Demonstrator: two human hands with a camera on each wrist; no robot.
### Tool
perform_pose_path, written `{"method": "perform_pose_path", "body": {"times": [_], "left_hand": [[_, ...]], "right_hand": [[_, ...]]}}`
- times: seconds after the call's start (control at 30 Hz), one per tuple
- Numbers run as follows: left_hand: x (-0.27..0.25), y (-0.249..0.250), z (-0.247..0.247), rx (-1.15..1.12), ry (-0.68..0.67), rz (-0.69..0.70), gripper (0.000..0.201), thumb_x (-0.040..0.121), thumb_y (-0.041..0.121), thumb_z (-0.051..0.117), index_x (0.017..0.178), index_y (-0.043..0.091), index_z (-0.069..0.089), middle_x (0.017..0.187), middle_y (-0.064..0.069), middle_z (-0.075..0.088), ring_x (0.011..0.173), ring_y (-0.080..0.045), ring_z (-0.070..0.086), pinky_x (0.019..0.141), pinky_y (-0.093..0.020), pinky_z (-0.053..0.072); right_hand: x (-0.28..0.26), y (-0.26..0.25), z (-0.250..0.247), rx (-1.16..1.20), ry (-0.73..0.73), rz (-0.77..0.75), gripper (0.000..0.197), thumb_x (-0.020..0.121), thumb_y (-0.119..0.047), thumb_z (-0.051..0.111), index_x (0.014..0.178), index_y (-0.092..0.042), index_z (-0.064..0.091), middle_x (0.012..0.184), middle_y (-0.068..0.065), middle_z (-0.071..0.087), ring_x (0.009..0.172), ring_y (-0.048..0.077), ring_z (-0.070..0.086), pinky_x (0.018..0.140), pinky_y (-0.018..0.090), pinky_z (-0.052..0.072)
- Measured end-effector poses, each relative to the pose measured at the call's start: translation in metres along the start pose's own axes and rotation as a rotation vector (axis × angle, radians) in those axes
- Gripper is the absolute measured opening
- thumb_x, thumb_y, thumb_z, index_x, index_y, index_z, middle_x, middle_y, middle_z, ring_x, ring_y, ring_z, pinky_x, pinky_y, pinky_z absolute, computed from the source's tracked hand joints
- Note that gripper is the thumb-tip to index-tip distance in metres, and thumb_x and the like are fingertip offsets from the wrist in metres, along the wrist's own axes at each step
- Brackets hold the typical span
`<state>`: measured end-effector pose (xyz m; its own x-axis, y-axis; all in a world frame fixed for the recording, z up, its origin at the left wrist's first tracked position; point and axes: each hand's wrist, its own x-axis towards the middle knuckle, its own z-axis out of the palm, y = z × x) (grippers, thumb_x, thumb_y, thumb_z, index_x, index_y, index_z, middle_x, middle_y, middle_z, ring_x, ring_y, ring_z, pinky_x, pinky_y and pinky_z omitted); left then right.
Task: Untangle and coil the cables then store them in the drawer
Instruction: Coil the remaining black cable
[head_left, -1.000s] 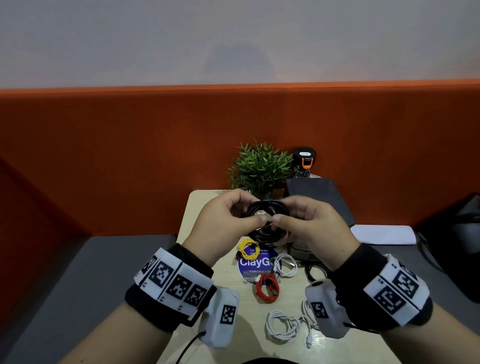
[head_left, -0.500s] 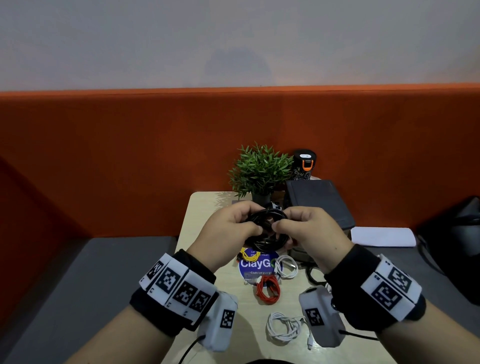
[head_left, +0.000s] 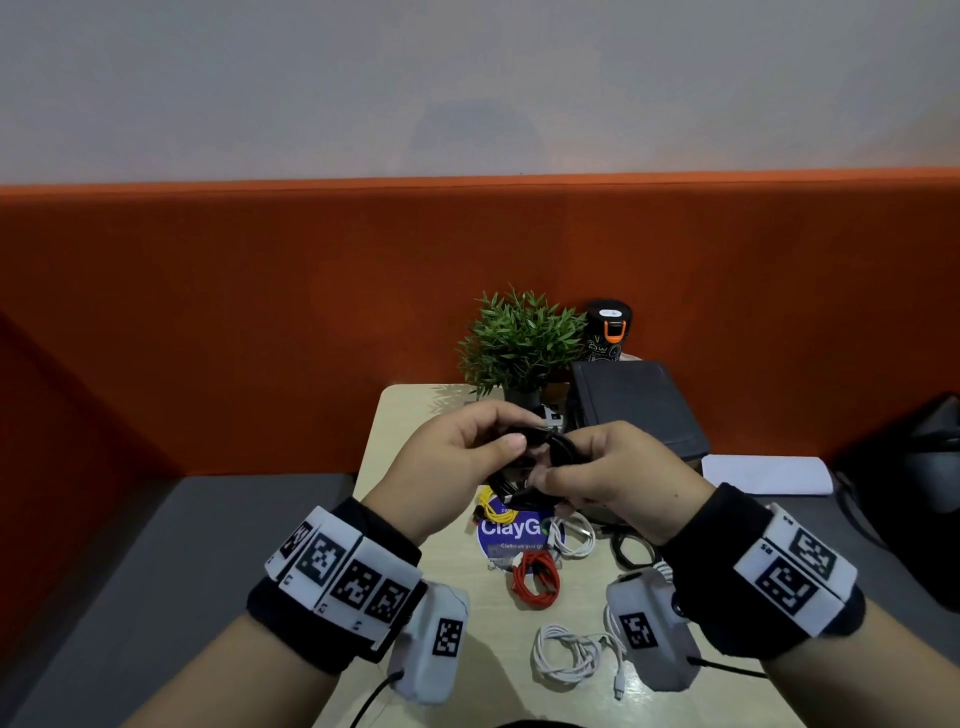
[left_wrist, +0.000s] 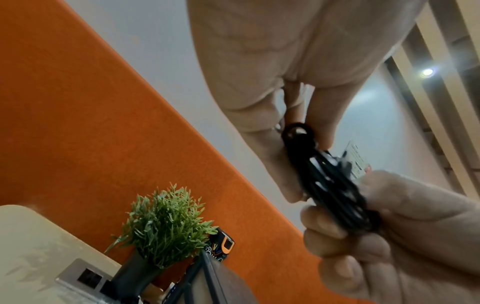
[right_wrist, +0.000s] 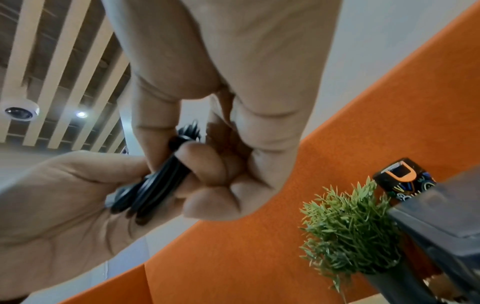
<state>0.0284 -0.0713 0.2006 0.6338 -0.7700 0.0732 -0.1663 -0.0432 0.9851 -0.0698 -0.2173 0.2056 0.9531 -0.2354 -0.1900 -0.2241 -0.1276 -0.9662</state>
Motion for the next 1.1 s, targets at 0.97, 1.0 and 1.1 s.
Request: {"method": "perform_pose_path", "body": {"times": [0.97, 1.0, 1.1], "left_hand": [[-0.005, -0.024, 0.009, -0.181, 0.187, -0.357, 0.021, 0.092, 0.021, 0.060, 0.098, 0.002, 0.064, 0.098, -0.020, 0.069, 0.088, -0.035, 0.069, 0.072, -0.042, 0.060], [-0.004, -0.025, 0.009, -0.182, 0.202, -0.350, 0.019, 0.092, 0.019, 0.060, 0.097, 0.001, 0.065, 0.094, -0.020, 0.069, 0.086, -0.034, 0.070, 0.073, -0.041, 0.060], [-0.003, -0.027, 0.009, -0.168, 0.228, -0.325, 0.013, 0.091, 0.015, 0.061, 0.096, 0.004, 0.067, 0.090, -0.019, 0.071, 0.078, -0.030, 0.070, 0.070, -0.037, 0.060]], "right_hand": [[-0.001, 0.025, 0.002, 0.202, 0.092, 0.072, 0.019, 0.082, -0.011, 0.070, 0.096, -0.002, 0.061, 0.076, 0.014, 0.072, 0.066, 0.024, 0.069, 0.064, 0.028, 0.057], [-0.001, 0.026, 0.002, 0.225, 0.083, 0.090, 0.019, 0.086, -0.015, 0.066, 0.098, -0.002, 0.060, 0.068, 0.009, 0.071, 0.069, 0.027, 0.070, 0.070, 0.033, 0.057], [0.001, 0.029, 0.001, 0.248, 0.088, 0.131, 0.018, 0.091, -0.021, 0.060, 0.095, -0.004, 0.062, 0.062, 0.005, 0.068, 0.068, 0.024, 0.068, 0.079, 0.040, 0.055]]}}
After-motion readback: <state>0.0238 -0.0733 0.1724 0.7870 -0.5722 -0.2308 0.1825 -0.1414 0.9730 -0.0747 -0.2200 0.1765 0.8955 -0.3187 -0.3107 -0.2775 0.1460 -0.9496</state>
